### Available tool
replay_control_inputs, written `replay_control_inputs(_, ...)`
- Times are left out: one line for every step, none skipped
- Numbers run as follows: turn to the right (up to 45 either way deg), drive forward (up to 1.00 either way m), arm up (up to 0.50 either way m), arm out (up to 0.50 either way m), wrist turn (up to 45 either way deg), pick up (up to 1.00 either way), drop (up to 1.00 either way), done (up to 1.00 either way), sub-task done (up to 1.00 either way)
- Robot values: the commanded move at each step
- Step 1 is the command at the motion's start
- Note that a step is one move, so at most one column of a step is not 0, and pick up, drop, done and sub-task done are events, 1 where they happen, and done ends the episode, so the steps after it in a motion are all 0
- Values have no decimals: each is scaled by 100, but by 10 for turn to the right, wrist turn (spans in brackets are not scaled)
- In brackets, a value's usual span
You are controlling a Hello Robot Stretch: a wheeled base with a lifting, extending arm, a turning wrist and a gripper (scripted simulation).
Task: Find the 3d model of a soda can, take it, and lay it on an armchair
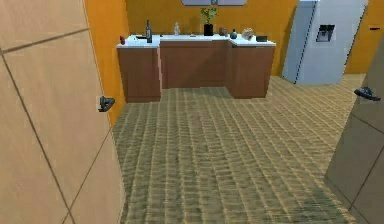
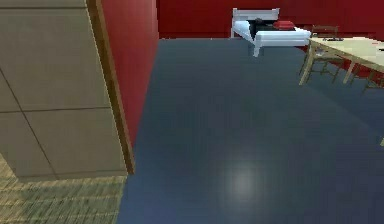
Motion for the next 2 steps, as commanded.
replay_control_inputs(0, 100, 0, 0, 0, 0, 0, 0, 0)
replay_control_inputs(0, 50, 0, 0, 0, 0, 0, 0, 0)
